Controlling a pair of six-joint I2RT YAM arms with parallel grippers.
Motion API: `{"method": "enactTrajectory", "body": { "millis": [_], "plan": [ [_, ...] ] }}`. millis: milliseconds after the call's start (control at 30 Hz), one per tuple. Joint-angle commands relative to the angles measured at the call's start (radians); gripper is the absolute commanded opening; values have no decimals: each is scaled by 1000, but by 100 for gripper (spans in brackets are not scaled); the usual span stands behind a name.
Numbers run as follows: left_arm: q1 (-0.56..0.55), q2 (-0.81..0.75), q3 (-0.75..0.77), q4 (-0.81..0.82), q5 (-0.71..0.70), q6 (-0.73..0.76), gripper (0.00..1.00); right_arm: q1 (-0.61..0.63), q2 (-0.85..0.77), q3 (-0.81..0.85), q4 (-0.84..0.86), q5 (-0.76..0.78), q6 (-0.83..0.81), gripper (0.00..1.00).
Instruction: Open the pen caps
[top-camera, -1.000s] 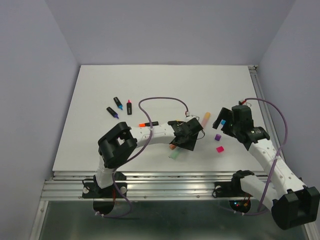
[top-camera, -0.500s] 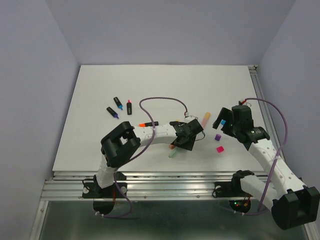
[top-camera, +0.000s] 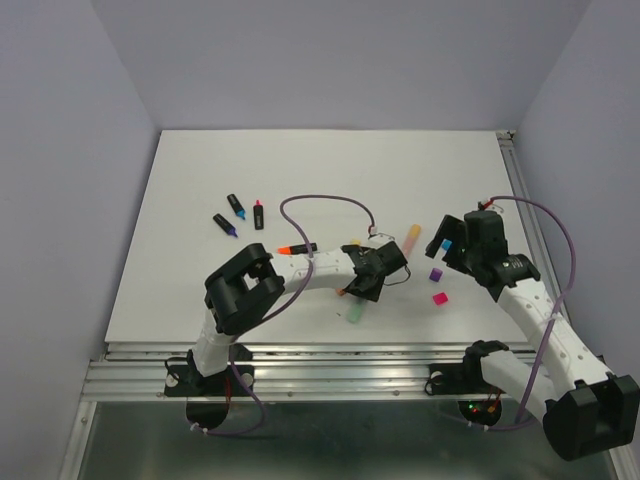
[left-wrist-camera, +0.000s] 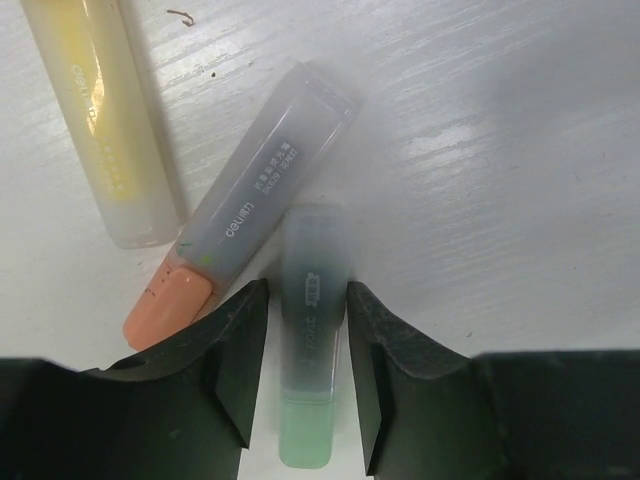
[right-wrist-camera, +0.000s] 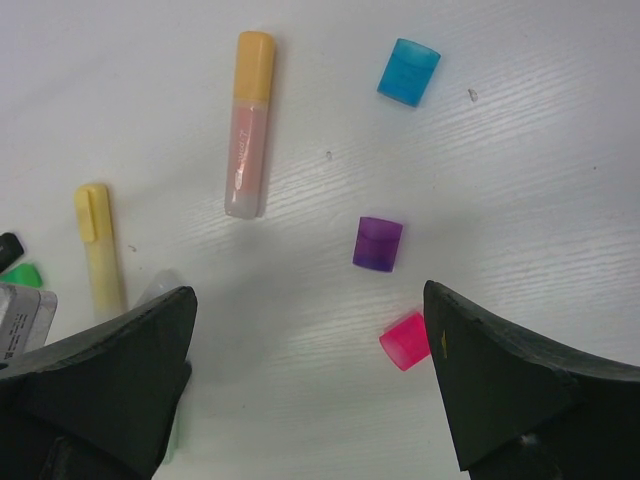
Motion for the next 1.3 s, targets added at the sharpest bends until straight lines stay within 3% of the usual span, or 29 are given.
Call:
{"method": "enactTrajectory", "body": {
  "millis": [0, 100, 200, 300, 567, 800, 933, 1000, 1267],
  "plan": [
    [-25, 17, 16, -50, -35, -15, 47, -8, -29, -11, 7, 15, 3, 100],
    [-30, 10, 8, -53, -30, -25, 35, -8, -32, -12, 4, 11, 2, 100],
    [-30, -12, 11, -57, -35, -51, 12, -9, -38, -11, 2, 6, -7, 100],
    [-30, -50, 31, -57, -44, -67, 0, -8, -50, -7, 7, -20, -32, 100],
    [-28, -228, 39, 12, -136, -130, 0, -8, -159, -26, 82, -172, -98, 100],
    [27, -404, 3, 50, -263, -238, 0, -8, -269, -69, 241, -526, -165, 100],
    [67, -506, -41, 94, -303, -337, 0, -8, -257, -101, 368, -716, -135, 100],
    [72, -547, -60, 113, -341, -396, 0, 0, -187, -112, 483, -889, -84, 100],
    [70, -553, -37, 78, -420, -535, 0, 174, -37, -35, 611, -761, -61, 100]
  ]
}}
